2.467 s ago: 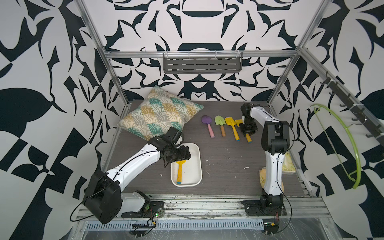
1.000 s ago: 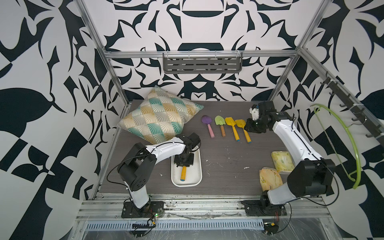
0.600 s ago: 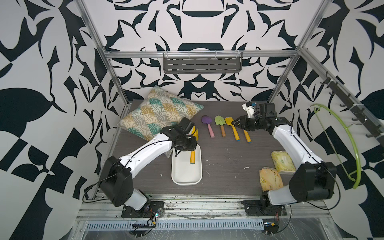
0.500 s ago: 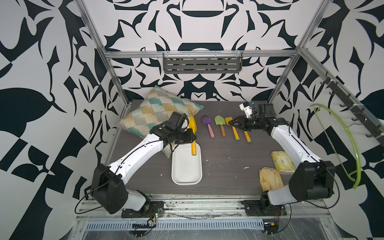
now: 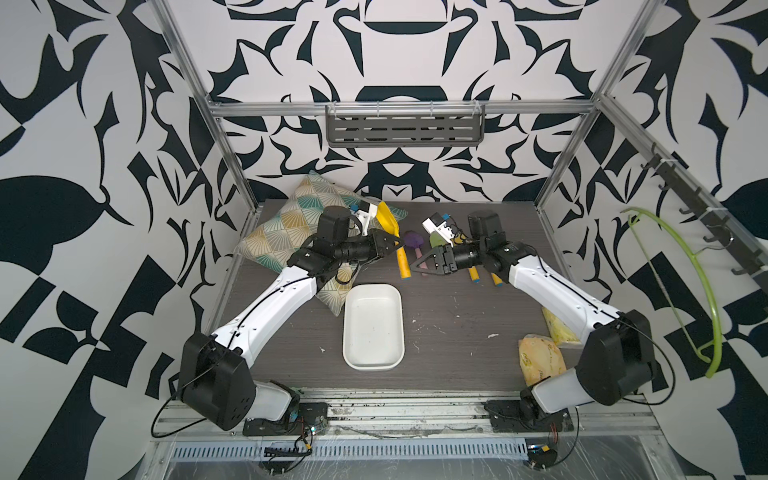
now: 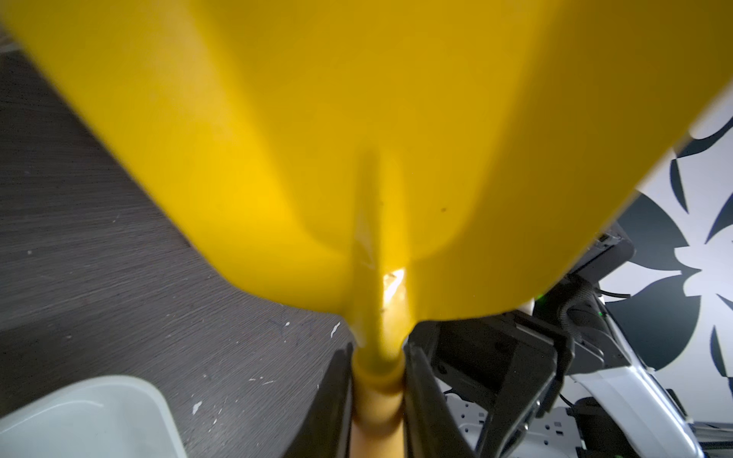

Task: Take the shovel out of the storage box
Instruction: Place the shovel at the center of the board.

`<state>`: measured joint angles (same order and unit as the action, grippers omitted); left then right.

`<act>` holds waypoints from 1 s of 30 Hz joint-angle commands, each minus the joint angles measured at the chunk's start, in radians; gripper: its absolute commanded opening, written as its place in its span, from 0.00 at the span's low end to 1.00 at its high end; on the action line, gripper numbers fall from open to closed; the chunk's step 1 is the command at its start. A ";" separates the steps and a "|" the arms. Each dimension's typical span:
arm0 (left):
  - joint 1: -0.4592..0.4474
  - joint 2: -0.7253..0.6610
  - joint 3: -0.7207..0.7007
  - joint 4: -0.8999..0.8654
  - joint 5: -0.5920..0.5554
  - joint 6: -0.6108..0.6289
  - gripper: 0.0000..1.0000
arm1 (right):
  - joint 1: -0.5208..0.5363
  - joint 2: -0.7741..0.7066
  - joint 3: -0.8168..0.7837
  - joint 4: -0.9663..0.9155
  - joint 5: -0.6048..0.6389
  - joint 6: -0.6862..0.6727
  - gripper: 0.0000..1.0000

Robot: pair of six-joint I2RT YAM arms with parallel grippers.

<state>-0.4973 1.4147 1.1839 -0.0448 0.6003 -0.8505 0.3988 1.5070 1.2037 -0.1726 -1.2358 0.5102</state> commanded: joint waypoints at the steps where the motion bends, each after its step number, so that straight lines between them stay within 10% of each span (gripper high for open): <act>1: 0.000 -0.001 -0.027 0.133 0.066 -0.048 0.00 | 0.016 0.027 0.051 0.097 -0.036 0.054 0.43; 17: -0.010 -0.023 -0.068 0.172 0.070 -0.059 0.00 | 0.042 0.114 0.128 0.095 0.028 0.063 0.42; 25: -0.020 0.006 -0.075 0.187 0.069 -0.048 0.01 | 0.046 0.136 0.108 0.155 0.007 0.111 0.03; 30: -0.020 0.006 -0.079 0.096 0.009 -0.015 0.67 | 0.016 0.124 0.215 -0.288 0.154 -0.189 0.00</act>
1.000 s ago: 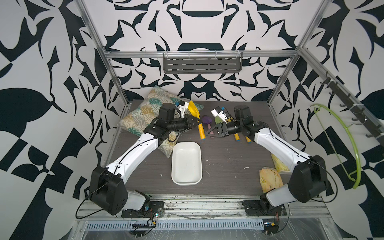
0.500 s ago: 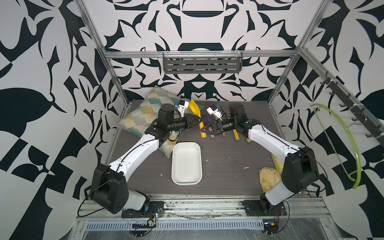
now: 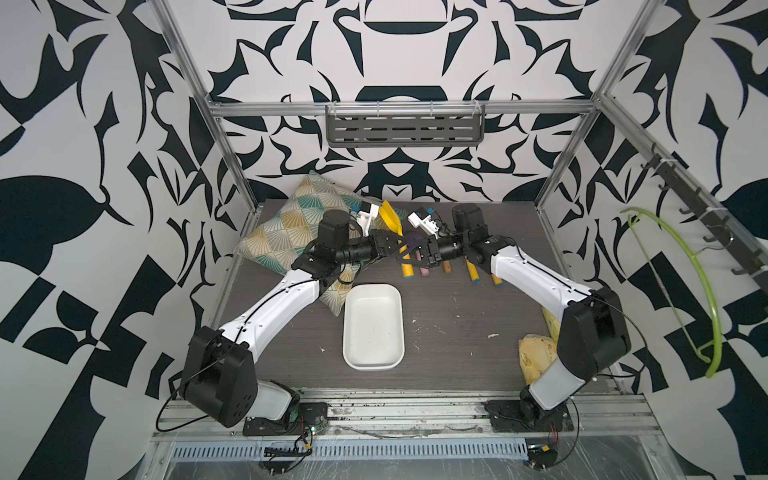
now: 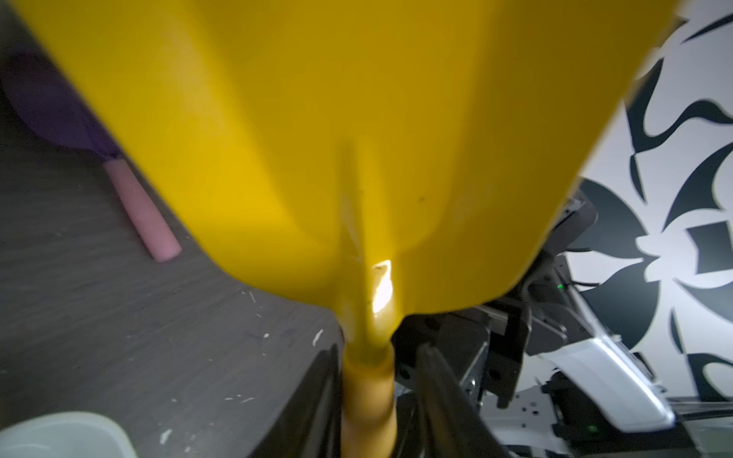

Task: Take the shovel out of the storage box
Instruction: Place the shovel at the center of the board.

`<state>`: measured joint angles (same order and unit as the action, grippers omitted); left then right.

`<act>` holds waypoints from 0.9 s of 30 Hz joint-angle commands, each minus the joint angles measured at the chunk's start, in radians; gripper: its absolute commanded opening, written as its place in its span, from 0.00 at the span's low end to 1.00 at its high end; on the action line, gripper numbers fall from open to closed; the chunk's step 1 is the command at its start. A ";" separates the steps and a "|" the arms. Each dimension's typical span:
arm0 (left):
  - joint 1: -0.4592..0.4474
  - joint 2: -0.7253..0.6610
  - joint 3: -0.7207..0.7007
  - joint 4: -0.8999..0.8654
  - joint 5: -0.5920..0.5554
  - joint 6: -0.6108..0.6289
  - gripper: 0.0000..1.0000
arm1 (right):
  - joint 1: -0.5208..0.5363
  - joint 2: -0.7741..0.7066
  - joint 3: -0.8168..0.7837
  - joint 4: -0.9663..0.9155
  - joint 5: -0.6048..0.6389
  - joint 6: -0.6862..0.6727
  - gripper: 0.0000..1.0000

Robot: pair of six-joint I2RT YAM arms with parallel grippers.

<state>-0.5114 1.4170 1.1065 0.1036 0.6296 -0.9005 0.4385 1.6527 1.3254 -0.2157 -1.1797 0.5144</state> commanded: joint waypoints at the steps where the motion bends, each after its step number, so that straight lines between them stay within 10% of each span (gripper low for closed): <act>1: -0.005 0.000 -0.005 -0.065 -0.033 0.041 0.73 | -0.039 -0.025 0.125 -0.362 0.176 -0.252 0.00; 5: -0.003 0.021 0.020 -0.199 -0.084 0.066 0.84 | -0.128 -0.062 0.235 -0.777 0.695 -0.458 0.00; 10: -0.004 0.049 0.071 -0.439 -0.195 0.201 0.89 | -0.220 -0.117 0.181 -0.844 1.231 -0.493 0.00; 27: -0.004 0.102 0.116 -0.582 -0.239 0.461 0.91 | -0.459 0.274 0.390 -0.893 1.571 -0.669 0.00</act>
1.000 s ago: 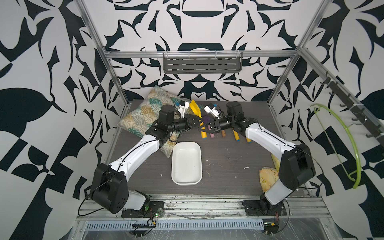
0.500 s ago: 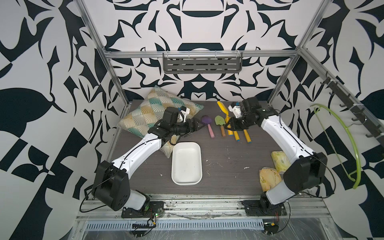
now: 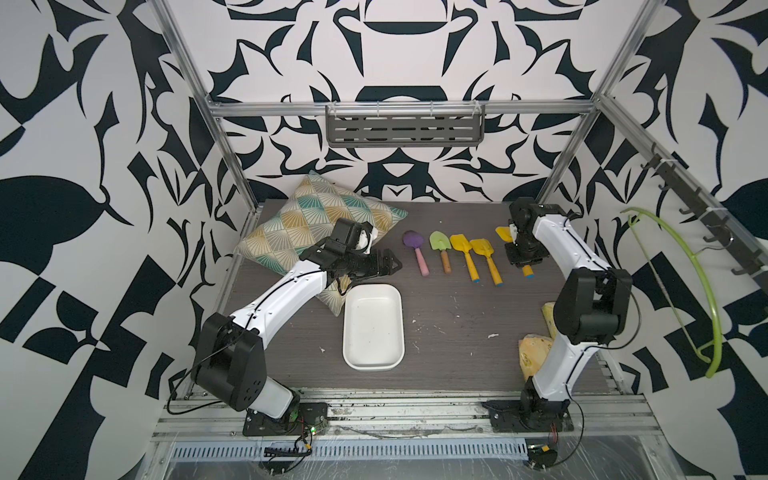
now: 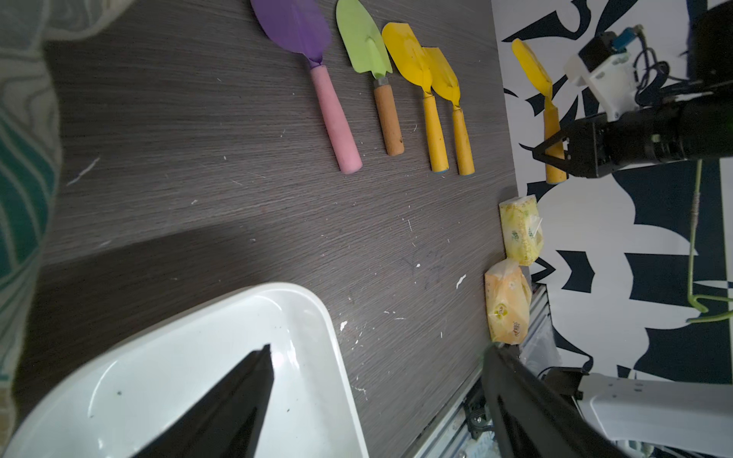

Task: Take the shovel out of the storage box
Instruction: Place the shovel at the center of the board.

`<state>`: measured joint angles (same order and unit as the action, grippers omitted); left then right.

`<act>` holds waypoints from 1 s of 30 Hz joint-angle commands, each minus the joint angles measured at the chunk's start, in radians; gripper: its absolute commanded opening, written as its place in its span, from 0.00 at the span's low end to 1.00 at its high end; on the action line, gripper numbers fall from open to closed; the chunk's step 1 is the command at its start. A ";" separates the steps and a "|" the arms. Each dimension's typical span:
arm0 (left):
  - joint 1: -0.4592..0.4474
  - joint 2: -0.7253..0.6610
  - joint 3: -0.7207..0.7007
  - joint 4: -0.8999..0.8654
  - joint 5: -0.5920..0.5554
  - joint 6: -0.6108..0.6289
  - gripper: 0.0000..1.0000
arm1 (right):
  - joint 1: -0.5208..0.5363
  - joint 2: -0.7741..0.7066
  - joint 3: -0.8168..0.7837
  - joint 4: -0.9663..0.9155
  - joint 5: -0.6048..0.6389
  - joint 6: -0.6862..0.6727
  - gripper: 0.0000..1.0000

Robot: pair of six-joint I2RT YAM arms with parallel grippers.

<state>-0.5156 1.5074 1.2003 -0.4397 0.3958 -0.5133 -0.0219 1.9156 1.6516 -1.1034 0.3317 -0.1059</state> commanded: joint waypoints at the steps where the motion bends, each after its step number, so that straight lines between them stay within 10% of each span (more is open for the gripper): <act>1: 0.001 0.012 0.024 -0.040 -0.008 0.082 0.91 | -0.007 0.031 0.079 -0.003 0.054 -0.052 0.00; 22: 0.000 0.045 0.005 -0.046 -0.009 0.086 0.92 | -0.096 0.329 0.107 0.180 -0.120 -0.068 0.00; 30: -0.001 0.031 -0.011 -0.047 -0.003 0.046 0.92 | -0.099 0.319 0.032 0.210 -0.137 -0.047 0.26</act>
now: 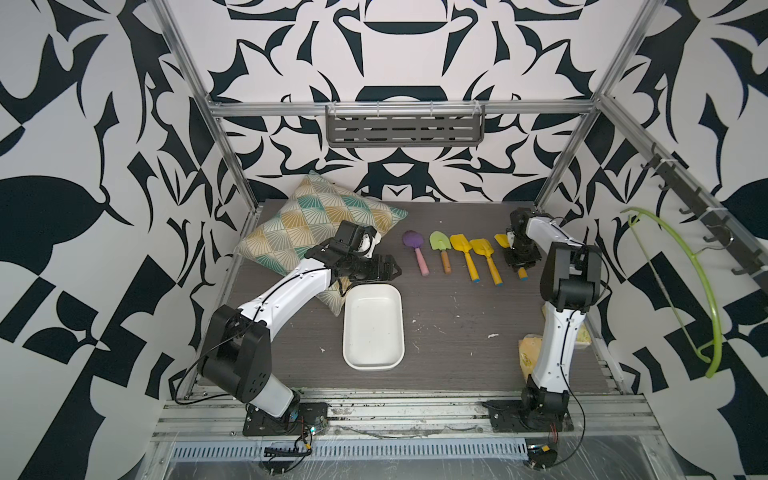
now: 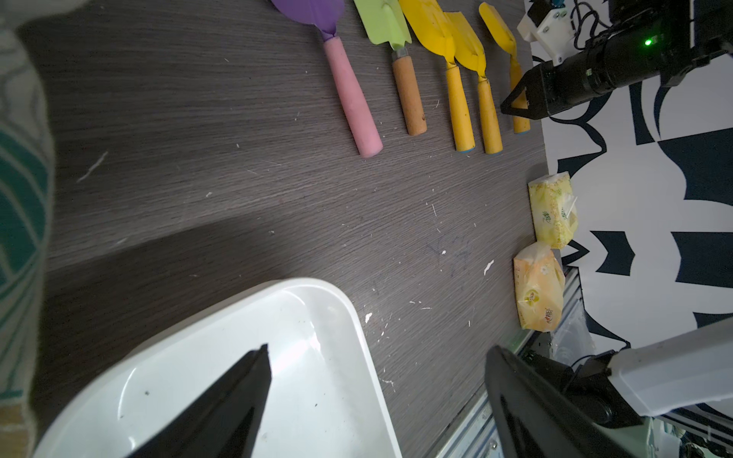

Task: Take the shovel out of the storage box
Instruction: Place the shovel at the center of the board, then reset both arms

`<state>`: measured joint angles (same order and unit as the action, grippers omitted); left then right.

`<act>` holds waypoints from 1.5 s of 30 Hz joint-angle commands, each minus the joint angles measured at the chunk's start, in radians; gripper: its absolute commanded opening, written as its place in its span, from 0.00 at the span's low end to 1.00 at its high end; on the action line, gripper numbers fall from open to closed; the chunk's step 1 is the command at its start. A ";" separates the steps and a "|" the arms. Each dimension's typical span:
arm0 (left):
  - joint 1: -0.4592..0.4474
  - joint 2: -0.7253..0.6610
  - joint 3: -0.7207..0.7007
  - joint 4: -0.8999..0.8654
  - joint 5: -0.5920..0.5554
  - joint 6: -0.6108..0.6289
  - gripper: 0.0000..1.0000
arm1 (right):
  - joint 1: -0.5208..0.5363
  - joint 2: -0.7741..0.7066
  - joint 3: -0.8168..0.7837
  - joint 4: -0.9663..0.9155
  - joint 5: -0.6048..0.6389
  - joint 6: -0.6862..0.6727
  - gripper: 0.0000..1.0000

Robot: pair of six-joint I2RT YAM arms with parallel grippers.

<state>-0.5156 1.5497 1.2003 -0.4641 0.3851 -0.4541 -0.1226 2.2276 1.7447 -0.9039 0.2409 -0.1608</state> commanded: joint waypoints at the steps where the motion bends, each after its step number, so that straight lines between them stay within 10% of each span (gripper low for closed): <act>1: -0.001 -0.013 -0.014 -0.022 0.007 -0.017 0.93 | 0.001 -0.003 -0.077 0.018 -0.046 0.010 0.31; 23: 0.000 -0.058 0.052 -0.153 -0.085 0.004 0.99 | 0.000 -0.195 -0.238 0.068 -0.090 0.054 0.52; 30: 0.003 -0.207 0.098 -0.192 -0.426 0.102 0.99 | -0.001 -0.408 -0.303 0.083 -0.150 0.111 0.58; 31: 0.003 -0.252 0.079 -0.157 -0.476 0.150 0.99 | -0.001 -0.451 -0.313 0.095 -0.191 0.123 0.92; 32: 0.003 -0.297 0.048 -0.111 -0.540 0.180 0.99 | -0.001 -0.493 -0.329 0.113 -0.238 0.136 1.00; 35: 0.010 -0.424 -0.158 0.181 -0.821 0.300 0.99 | -0.002 -0.657 -0.479 0.345 -0.444 0.208 1.00; 39: 0.055 -0.514 -0.473 0.601 -0.852 0.426 0.99 | -0.001 -0.843 -0.807 0.850 -0.584 0.267 1.00; 45: 0.199 -0.339 -0.645 0.768 -0.878 0.460 0.99 | 0.000 -0.852 -1.033 1.124 -0.444 0.254 1.00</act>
<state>-0.3706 1.1641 0.6296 0.0952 -0.4366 -0.0494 -0.1223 1.3701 0.7872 -0.0284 -0.2379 0.0742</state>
